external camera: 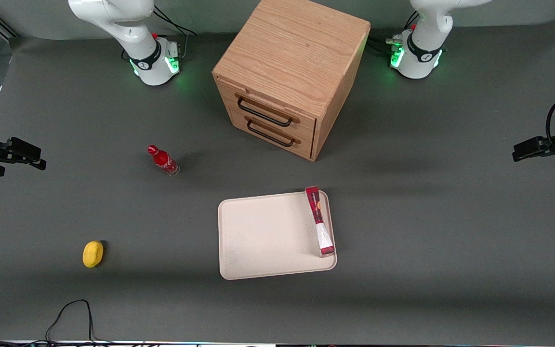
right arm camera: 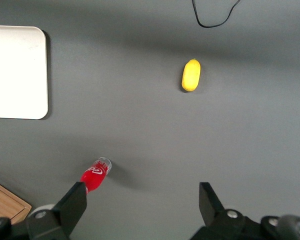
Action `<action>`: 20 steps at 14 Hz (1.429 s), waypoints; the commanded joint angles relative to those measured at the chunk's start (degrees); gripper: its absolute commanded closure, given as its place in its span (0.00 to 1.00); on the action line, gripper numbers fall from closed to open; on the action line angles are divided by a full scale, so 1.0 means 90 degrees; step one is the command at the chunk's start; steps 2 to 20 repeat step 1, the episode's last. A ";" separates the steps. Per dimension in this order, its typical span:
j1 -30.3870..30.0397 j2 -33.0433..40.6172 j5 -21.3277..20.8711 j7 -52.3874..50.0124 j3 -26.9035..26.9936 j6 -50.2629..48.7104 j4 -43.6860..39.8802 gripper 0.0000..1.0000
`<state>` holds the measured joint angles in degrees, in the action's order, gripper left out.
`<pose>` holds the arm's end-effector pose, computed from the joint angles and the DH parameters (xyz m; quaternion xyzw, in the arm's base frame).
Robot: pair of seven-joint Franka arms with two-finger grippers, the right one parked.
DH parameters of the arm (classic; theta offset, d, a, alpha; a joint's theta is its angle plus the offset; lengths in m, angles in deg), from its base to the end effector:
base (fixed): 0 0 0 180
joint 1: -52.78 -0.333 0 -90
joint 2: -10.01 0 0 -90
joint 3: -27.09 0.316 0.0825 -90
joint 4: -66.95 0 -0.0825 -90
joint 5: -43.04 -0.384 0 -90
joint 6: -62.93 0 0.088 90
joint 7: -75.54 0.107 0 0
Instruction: Place red cookie box on tray
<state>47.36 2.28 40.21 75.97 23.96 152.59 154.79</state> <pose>0.5902 0.0309 0.5646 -0.9983 -0.0151 0.0519 0.0198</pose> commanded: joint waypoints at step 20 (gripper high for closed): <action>0.0337 -0.0059 0.0022 0.0107 0.0248 -0.0138 -0.0219 0.00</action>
